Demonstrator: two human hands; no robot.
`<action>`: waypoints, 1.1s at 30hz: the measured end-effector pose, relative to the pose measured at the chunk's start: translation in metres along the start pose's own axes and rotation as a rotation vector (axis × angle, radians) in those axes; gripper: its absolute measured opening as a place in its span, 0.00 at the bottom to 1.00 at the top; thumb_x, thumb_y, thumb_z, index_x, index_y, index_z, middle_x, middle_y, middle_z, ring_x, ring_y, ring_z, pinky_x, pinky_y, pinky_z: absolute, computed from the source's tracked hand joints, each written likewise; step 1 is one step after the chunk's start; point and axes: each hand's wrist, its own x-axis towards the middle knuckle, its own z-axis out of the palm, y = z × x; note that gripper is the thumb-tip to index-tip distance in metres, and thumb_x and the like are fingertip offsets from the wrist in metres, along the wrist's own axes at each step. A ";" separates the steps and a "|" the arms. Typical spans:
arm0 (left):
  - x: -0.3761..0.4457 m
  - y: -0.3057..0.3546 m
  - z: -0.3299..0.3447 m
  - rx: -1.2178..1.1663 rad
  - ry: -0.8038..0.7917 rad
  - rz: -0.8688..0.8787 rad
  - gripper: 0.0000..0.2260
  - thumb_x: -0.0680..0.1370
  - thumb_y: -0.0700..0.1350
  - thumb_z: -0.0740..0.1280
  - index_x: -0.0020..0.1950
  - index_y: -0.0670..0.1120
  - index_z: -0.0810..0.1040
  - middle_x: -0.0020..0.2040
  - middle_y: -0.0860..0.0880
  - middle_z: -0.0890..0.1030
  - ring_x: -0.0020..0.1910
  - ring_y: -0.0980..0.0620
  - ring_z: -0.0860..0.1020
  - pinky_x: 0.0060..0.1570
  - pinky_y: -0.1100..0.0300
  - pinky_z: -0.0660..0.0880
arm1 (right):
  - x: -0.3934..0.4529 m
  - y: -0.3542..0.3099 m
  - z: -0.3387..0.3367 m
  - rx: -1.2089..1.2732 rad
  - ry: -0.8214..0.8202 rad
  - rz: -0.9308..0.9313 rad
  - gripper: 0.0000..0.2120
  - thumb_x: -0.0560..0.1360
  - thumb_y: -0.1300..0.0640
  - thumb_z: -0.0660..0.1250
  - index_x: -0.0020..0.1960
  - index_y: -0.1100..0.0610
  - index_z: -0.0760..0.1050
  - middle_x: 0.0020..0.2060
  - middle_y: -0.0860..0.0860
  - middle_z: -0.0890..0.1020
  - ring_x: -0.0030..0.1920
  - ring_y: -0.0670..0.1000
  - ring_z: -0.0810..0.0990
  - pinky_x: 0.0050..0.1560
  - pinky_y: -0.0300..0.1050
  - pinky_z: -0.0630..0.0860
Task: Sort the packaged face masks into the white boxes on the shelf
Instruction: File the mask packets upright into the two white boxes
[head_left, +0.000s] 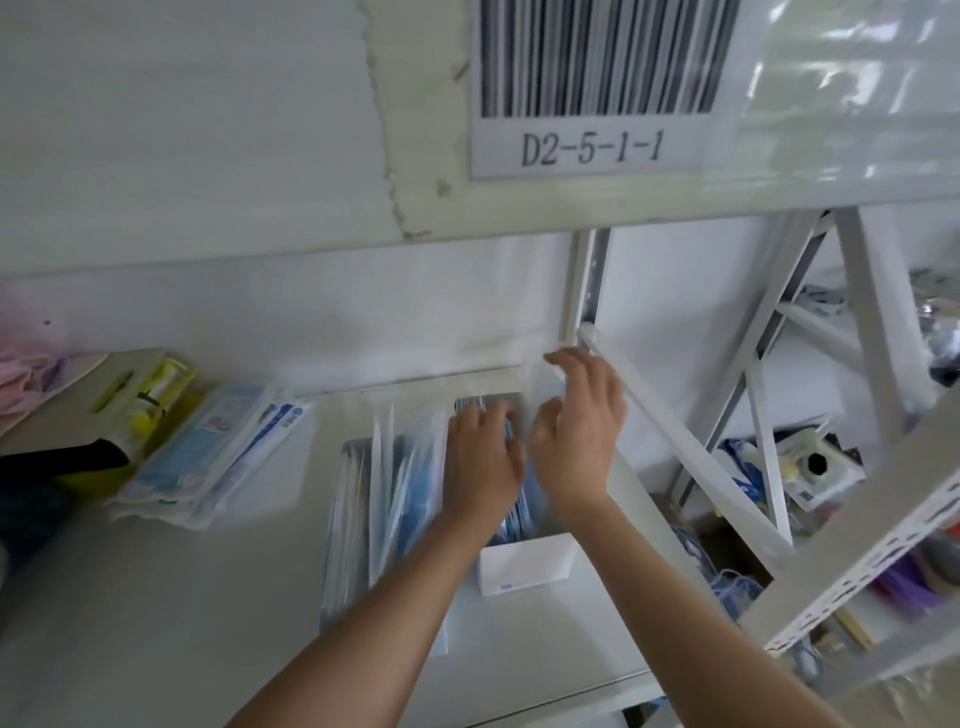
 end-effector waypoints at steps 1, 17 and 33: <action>0.001 0.002 0.001 0.005 -0.022 0.024 0.10 0.75 0.44 0.64 0.56 0.49 0.74 0.55 0.49 0.75 0.56 0.46 0.72 0.56 0.56 0.70 | 0.003 0.003 -0.007 -0.036 0.058 0.061 0.22 0.64 0.67 0.60 0.57 0.56 0.71 0.55 0.51 0.75 0.58 0.52 0.70 0.59 0.40 0.61; -0.006 -0.002 -0.006 -0.417 -0.257 -0.191 0.16 0.81 0.48 0.56 0.32 0.48 0.62 0.29 0.52 0.64 0.29 0.54 0.63 0.31 0.59 0.60 | -0.019 0.018 -0.026 0.393 -0.098 0.251 0.10 0.75 0.64 0.56 0.47 0.52 0.73 0.40 0.47 0.79 0.39 0.42 0.80 0.41 0.37 0.77; -0.003 -0.013 0.006 -0.081 -0.391 -0.131 0.13 0.79 0.55 0.57 0.59 0.62 0.77 0.76 0.53 0.60 0.74 0.48 0.55 0.70 0.53 0.57 | 0.001 0.016 -0.002 -0.202 -0.699 0.483 0.10 0.78 0.60 0.57 0.53 0.63 0.73 0.50 0.60 0.80 0.46 0.59 0.78 0.39 0.41 0.68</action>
